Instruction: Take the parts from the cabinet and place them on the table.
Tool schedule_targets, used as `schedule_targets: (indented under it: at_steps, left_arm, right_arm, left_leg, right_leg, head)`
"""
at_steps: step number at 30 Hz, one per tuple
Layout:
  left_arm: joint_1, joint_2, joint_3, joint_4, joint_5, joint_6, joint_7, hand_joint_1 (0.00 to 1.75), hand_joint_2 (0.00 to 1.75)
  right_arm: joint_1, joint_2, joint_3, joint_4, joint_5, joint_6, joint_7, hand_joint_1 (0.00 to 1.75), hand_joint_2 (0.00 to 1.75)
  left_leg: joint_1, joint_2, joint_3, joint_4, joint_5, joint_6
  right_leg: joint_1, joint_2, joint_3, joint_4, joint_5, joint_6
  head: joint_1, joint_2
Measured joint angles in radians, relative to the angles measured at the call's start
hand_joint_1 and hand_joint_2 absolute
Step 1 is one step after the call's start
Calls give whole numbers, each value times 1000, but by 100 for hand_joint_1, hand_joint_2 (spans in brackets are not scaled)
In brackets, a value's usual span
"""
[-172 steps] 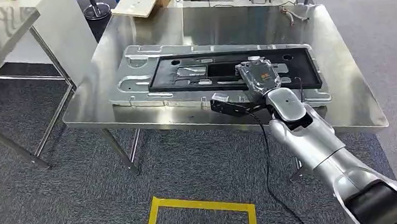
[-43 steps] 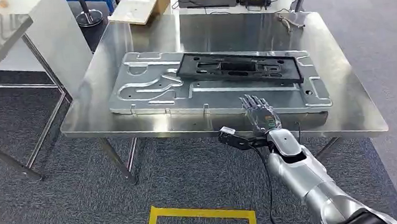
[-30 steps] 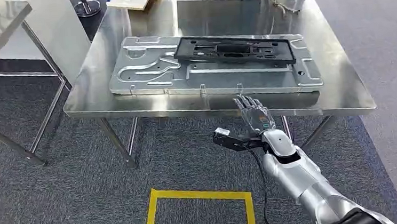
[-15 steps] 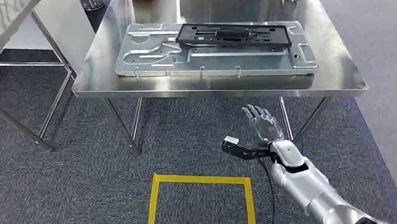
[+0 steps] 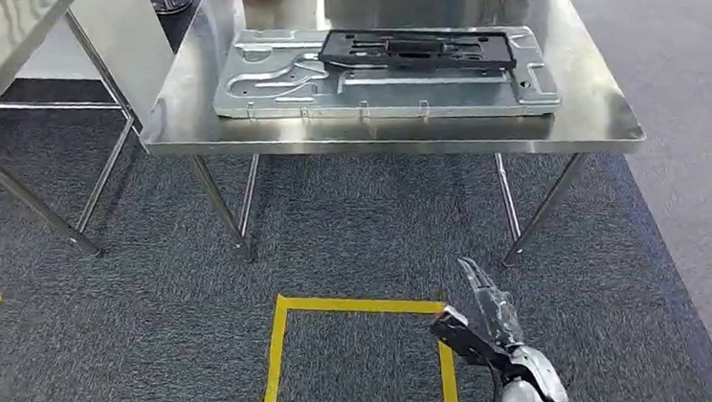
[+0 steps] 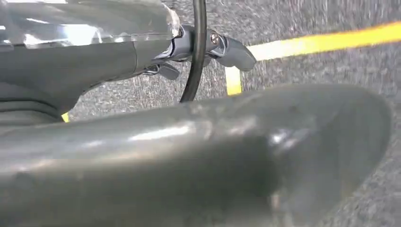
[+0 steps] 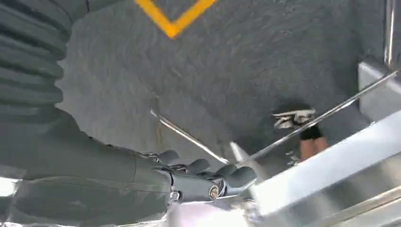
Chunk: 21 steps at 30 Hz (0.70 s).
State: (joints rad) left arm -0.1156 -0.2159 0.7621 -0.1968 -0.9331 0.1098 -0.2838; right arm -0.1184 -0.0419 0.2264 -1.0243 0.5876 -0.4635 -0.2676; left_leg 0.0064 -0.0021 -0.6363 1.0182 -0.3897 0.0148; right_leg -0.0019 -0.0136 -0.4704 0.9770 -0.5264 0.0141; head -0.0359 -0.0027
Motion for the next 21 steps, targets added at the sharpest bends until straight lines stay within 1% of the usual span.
schedule_targets:
  at_steps: [1, 2, 3, 4, 5, 6, 7, 8, 9, 10, 11, 12, 13, 14, 15, 16, 17, 18, 19, 20, 21]
  left_arm:
    - [2, 0, 8, 0, 2, 0, -1, 0, 0]
    - [6, 1, 14, 0, 3, 2, -1, 0, 0]
    - [6, 1, 18, 0, 8, 3, -4, 0, 0]
    - [7, 2, 21, 0, 10, 4, -4, 0, 0]
    - [9, 2, 29, 0, 13, 7, -8, 0, 0]
    - [11, 2, 36, 0, 16, 10, -12, 0, 0]
    - [11, 2, 43, 0, 23, 15, -18, 0, 0]
    - [12, 2, 48, 0, 28, 19, -21, 0, 0]
    - [13, 2, 57, 0, 32, 21, -26, 0, 0]
    - [15, 2, 64, 0, 35, 24, -29, 0, 0]
    - [15, 2, 69, 0, 38, 26, -32, 0, 0]
    - [14, 2, 76, 0, 41, 28, -34, 0, 0]
    - [13, 2, 80, 0, 41, 29, -34, 0, 0]
    - [13, 2, 84, 0, 41, 32, -35, 0, 0]
    - [16, 1, 86, 0, 41, 33, -36, 0, 0]
    - [17, 2, 89, 0, 42, 35, -35, 0, 0]
    - [19, 0, 92, 0, 44, 36, -35, 0, 0]
    - [14, 0, 95, 0, 45, 37, -36, 0, 0]
    - [13, 0, 100, 0, 46, 40, -38, 0, 0]
    - [14, 0, 106, 0, 47, 40, -40, 0, 0]
    - [16, 0, 111, 0, 48, 42, -43, 0, 0]
  right_arm:
    - [30, 0, -26, 2, -14, -1, -20, 0, 0]
    - [57, 0, -52, 5, -23, 0, -33, 0, 0]
    - [73, 0, -71, 8, -32, 5, -43, 0, 0]
    - [87, 0, -92, 15, -42, 13, -59, 0, 0]
    - [100, 0, -122, 30, -54, 26, -87, 0, 0]
    - [114, 0, -153, 50, -63, 35, -119, 0, 0]
    - [128, 0, -194, 77, -71, 45, -159, 0, 0]
    - [139, 0, -236, 103, -82, 57, -190, 0, 0]
    - [147, 0, -287, 132, -101, 75, -225, 0, 0]
    - [150, 4, -330, 160, -113, 89, -253, 0, 0]
    - [152, 8, -376, 191, -116, 97, -280, 0, 0]
    - [153, 10, -436, 224, -118, 103, -306, 0, 0]
    - [156, 10, -466, 240, -118, 104, -315, 0, 0]
    - [158, 10, -499, 261, -118, 106, -321, 0, 0]
    - [157, 10, -518, 276, -119, 106, -325, 0, 0]
    - [156, 10, -540, 293, -118, 107, -325, 0, 0]
    - [159, 11, -561, 307, -118, 107, -324, 0, 0]
    - [157, 21, -590, 325, -113, 110, -325, 0, 0]
    - [156, 34, -625, 346, -108, 109, -329, 0, 0]
    - [152, 48, -667, 376, -100, 110, -337, 0, 0]
    - [146, 63, -709, 414, -99, 117, -343, 0, 0]
  left_leg:
    - [-1, 1, -2, -2, 8, -6]
    - [-6, -1, -10, 3, 1, -13]
    - [-4, -2, -20, 24, -41, -19]
    - [-3, -2, -32, 71, -103, -21]
    - [-2, -2, -46, 143, -168, -24]
    - [-2, -2, -58, 218, -215, -27]
    - [-2, -2, -62, 278, -231, -30]
    - [-2, -2, -54, 305, -212, -31]
    - [-1, -1, -30, 294, -171, -31]
    - [-2, -2, 10, 251, -130, -29]
    - [-2, -3, 67, 177, -106, -24]
    - [-2, -8, 130, 86, -133, -17]
    - [-9, -10, 176, 12, -170, -14]
    - [-9, -8, 180, -8, -176, -3]
    - [-9, -8, 175, -16, -170, 0]
    - [-12, -7, 171, -12, -163, 8]
    - [-9, -4, 163, -18, -147, 18]
    - [-5, 2, 152, -23, -132, 26]
    - [-5, 3, 135, -23, -119, 36]
    - [-6, 4, 121, -23, -106, 40]
    - [-6, 6, 105, -22, -93, 40]
  right_leg:
    - [0, 1, -3, -4, 3, -3]
    - [-16, -2, -12, -16, 18, -14]
    - [-13, -5, -22, -15, 29, -19]
    - [-13, -4, -36, -12, 37, -31]
    - [-12, -4, -50, -8, 46, -33]
    - [-10, -4, -65, -3, 53, -33]
    - [-9, -6, -81, 4, 61, -32]
    - [-9, -9, -97, 12, 68, -32]
    - [-9, -10, -117, 22, 74, -30]
    - [-10, -9, -135, 32, 80, -28]
    - [-10, -7, -154, 43, 87, -24]
    - [-11, -5, -166, 54, 93, -20]
    - [-7, -3, -175, 59, 98, -13]
    - [-8, -3, -173, 57, 108, -7]
    - [-11, -1, -174, 55, 118, -3]
    - [-12, -1, -175, 50, 129, 3]
    - [-10, 4, -179, 45, 139, 11]
    - [-16, 6, -187, 58, 108, 15]
    - [-15, 7, -200, 91, 40, 16]
    - [-17, 8, -210, 150, -31, 19]
    - [-19, 9, -223, 226, -89, 22]
  head:
    - [0, 0]
    - [0, 0]
    - [0, 0]
    - [0, 0]
    - [0, 0]
    - [0, 0]
    - [0, 0]
    - [0, 0]
    - [0, 0]
    - [0, 0]
    - [0, 0]
    - [0, 0]
    - [0, 0]
    - [0, 0]
    - [0, 0]
    - [0, 0]
    - [0, 0]
    - [0, 0]
    - [0, 0]
    - [0, 0]
    - [0, 0]
